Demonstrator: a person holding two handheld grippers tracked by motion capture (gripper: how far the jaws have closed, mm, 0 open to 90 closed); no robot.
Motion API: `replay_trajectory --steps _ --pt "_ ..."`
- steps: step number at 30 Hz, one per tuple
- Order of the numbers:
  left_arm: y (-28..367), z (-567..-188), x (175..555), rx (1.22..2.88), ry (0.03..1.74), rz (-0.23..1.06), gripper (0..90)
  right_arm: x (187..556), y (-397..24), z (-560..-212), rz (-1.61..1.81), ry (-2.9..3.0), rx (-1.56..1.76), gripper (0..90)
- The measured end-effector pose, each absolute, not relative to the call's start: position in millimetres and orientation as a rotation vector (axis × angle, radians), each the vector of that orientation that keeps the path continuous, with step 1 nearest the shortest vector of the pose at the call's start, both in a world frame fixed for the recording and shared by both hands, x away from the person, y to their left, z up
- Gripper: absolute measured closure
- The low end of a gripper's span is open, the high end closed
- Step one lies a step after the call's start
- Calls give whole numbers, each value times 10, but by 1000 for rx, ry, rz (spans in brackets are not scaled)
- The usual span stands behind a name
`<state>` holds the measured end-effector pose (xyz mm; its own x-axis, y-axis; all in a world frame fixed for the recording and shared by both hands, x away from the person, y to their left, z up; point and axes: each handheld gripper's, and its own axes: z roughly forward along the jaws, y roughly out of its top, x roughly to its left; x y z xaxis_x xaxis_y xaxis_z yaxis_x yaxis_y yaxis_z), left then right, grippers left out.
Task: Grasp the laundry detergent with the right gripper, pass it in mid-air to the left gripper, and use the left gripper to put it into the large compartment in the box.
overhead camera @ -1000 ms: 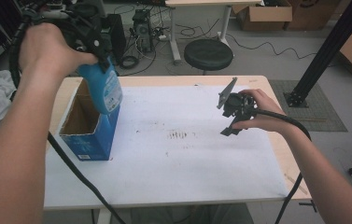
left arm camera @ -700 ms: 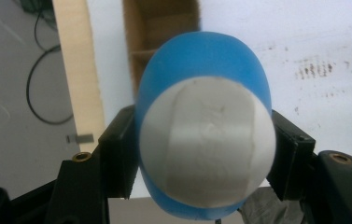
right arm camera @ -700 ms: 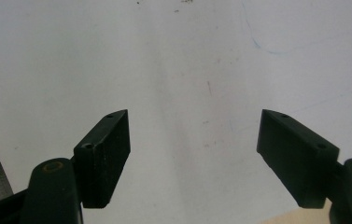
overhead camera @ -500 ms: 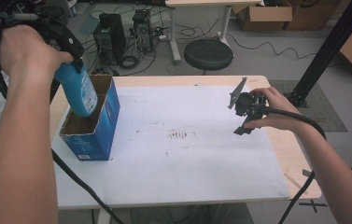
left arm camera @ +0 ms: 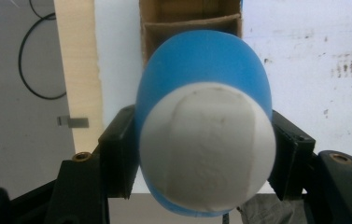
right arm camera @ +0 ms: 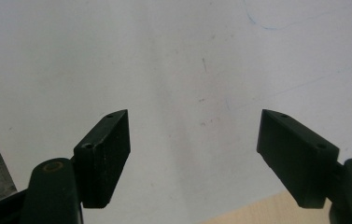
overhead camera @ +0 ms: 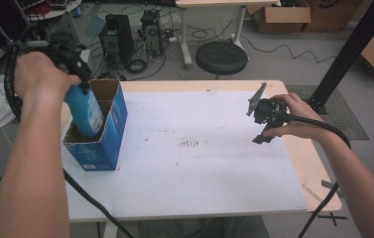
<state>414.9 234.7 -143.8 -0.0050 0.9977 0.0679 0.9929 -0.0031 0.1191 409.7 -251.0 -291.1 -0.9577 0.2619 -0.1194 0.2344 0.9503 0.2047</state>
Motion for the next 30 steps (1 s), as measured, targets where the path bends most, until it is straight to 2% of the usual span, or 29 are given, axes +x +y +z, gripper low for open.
replay_trajectory --steps 15,30 --pt "2374 -1987 4240 2235 2213 124 388 4094 -2502 -2947 274 2970 375 258" --pt "2363 -2386 4273 2274 2223 113 388 4101 -2482 -2978 264 2978 370 258"
